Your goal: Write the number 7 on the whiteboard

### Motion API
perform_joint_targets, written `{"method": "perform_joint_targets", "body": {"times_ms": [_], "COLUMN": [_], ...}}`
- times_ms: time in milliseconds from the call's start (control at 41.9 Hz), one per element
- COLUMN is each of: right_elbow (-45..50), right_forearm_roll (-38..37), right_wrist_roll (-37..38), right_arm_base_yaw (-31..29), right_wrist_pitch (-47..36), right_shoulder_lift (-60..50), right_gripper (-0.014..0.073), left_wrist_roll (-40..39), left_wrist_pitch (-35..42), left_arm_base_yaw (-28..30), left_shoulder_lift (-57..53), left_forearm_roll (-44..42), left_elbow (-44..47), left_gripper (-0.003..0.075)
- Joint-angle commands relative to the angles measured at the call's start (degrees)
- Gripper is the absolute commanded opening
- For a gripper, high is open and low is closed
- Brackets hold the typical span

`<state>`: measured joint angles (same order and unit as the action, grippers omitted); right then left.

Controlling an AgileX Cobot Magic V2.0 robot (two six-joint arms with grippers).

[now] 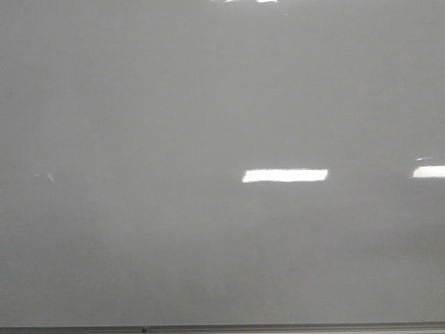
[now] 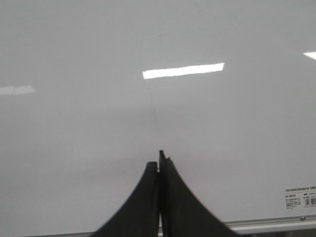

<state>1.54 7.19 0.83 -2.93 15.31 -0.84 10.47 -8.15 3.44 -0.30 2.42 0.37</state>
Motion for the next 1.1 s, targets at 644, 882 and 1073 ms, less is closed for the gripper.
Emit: {"method": "perform_joint_targets", "body": {"times_ms": [644,882,1073], "right_elbow": [-0.23,-0.23,-0.23], "right_forearm_roll": [-0.53,-0.53,-0.53], "right_wrist_roll": [-0.17,-0.17,-0.17], "right_arm_base_yaw": [0.15,0.15,0.15], "right_wrist_pitch": [-4.41,-4.41,-4.83], "right_shoulder_lift": [-0.77,-0.77,-0.77], "right_gripper": [-0.0068,-0.0068,-0.0068], "left_wrist_roll": [-0.44,-0.44,-0.44], "left_wrist_pitch": [4.94,5.22,7.0], "left_arm_base_yaw": [-0.17,-0.17,-0.17], "left_shoulder_lift": [-0.79,-0.79,-0.79], "left_forearm_roll": [0.14,0.14,0.14], "left_elbow": [0.19,0.19,0.19], "left_gripper": [-0.002,-0.002,-0.002]}}
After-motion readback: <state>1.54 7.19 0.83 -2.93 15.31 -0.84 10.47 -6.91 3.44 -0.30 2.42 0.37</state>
